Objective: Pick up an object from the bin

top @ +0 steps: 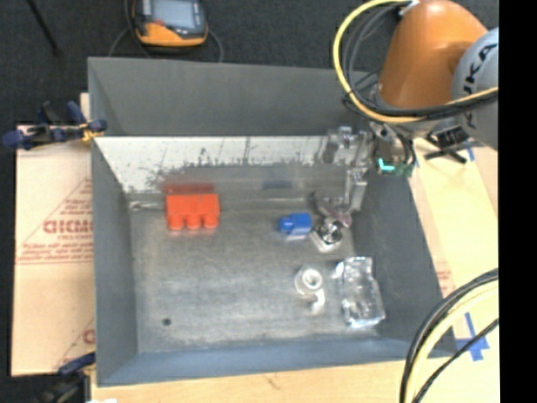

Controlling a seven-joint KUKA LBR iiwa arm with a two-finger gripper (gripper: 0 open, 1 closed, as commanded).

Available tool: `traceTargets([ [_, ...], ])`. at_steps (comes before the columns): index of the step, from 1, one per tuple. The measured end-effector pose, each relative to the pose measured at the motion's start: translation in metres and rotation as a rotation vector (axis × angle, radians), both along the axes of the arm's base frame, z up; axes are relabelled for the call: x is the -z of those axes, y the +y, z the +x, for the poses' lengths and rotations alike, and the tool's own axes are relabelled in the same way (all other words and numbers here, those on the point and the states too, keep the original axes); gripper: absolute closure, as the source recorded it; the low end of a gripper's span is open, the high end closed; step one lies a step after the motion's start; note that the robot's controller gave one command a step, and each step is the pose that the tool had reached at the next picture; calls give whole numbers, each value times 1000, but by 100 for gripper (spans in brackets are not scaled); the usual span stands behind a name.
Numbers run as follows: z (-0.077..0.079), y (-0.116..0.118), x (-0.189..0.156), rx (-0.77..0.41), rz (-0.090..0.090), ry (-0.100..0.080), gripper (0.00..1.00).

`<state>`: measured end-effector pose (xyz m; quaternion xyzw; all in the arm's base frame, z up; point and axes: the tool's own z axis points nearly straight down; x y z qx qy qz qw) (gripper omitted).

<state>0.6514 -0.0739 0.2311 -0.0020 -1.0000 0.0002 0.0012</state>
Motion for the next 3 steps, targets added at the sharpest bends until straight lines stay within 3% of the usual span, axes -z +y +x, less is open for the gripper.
traceTargets([
  [1, 4, -9, -98, -206, -3, -15, 0],
  [2, 1, -35, 56, -182, 2, 0, 0],
  [3, -4, -7, 161, -130, 2, -3, 0],
])
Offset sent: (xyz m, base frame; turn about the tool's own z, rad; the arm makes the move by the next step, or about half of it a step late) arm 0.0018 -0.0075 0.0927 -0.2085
